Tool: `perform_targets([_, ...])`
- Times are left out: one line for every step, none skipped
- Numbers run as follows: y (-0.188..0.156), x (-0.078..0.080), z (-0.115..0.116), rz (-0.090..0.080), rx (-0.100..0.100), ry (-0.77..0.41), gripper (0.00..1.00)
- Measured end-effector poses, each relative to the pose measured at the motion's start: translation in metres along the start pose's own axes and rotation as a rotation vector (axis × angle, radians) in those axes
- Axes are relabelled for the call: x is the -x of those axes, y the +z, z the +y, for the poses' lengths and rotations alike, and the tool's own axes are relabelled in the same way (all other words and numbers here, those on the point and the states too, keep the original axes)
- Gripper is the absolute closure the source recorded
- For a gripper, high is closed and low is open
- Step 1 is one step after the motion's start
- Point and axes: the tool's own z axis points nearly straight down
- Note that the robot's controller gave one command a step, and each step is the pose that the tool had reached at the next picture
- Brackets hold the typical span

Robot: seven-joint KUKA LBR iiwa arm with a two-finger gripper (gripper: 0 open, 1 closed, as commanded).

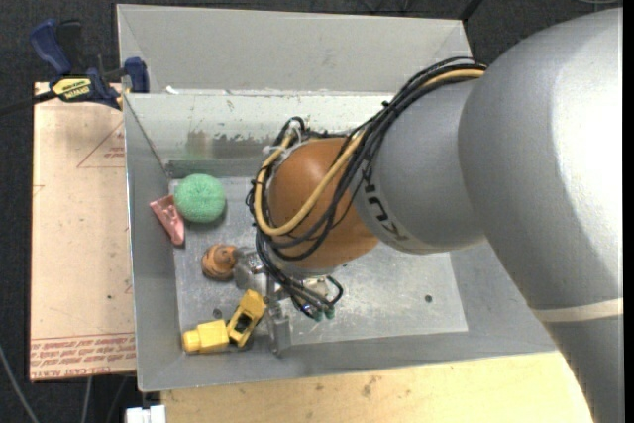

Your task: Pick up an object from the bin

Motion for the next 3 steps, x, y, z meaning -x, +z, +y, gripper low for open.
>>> perform_targets([0.002, -0.002, 0.04, -0.004, 0.003, -0.152, 1.0])
perform_targets([0.002, -0.002, 0.04, -0.004, 0.003, -0.151, 1.0])
perform_targets([-0.045, -0.007, 0.021, 0.013, 0.004, -0.194, 1.0])
